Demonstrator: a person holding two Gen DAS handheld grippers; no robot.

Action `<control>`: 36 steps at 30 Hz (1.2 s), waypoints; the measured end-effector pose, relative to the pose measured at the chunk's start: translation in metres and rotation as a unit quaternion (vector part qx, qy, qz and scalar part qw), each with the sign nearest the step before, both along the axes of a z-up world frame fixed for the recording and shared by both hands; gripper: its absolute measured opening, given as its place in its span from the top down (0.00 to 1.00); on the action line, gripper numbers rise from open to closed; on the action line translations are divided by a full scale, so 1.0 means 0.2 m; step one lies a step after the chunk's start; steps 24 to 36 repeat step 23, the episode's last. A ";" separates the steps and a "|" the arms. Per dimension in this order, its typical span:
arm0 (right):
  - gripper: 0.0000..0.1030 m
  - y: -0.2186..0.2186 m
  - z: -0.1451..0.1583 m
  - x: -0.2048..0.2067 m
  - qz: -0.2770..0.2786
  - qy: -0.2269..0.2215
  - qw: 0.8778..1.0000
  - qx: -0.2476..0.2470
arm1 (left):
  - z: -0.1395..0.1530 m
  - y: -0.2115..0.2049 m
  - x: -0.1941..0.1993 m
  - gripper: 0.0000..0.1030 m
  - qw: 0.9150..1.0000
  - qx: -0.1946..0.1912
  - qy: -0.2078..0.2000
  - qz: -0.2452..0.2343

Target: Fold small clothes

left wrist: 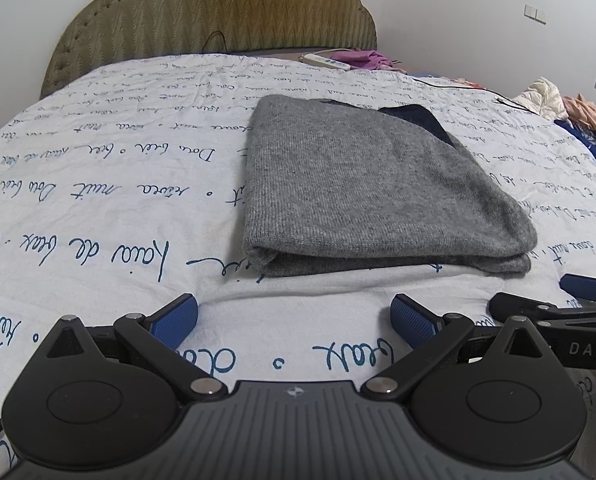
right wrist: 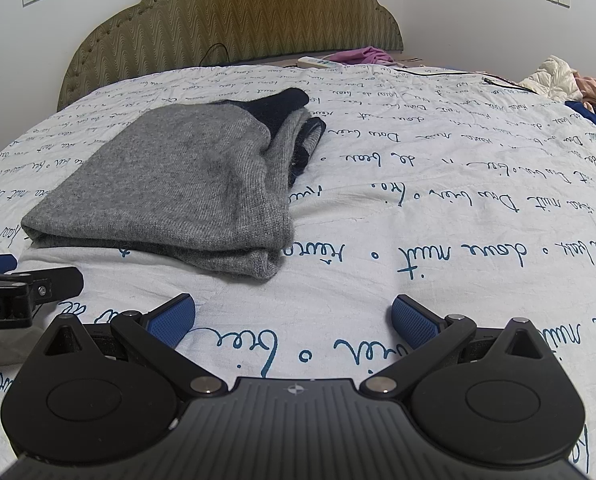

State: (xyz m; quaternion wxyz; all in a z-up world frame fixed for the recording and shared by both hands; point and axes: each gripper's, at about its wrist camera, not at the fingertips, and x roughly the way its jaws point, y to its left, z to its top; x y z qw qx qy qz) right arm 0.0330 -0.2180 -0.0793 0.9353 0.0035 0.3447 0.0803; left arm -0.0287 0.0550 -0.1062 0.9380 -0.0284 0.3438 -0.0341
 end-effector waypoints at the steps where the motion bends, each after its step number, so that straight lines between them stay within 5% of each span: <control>1: 0.01 0.00 0.00 0.00 0.000 0.000 1.000 0.000 | 0.01 0.01 -0.01 0.00 1.000 -0.003 0.003 -0.003; 8: 0.00 -0.10 0.12 -0.14 -0.009 0.015 0.998 0.064 | 0.12 0.08 -0.19 0.00 0.996 -0.017 0.039 0.074; 14: 0.00 -0.09 0.27 -0.27 0.022 0.015 0.997 0.067 | 0.34 0.00 -0.48 0.00 0.998 -0.013 -0.056 0.024; 17: 0.00 -0.08 0.28 -0.28 0.023 0.012 0.997 0.077 | 0.39 0.00 -0.52 0.00 0.996 -0.037 -0.072 0.024; 36: 0.00 -0.06 0.24 -0.25 0.014 0.038 0.996 0.082 | 0.37 -0.04 -0.53 0.00 0.998 -0.026 -0.057 0.018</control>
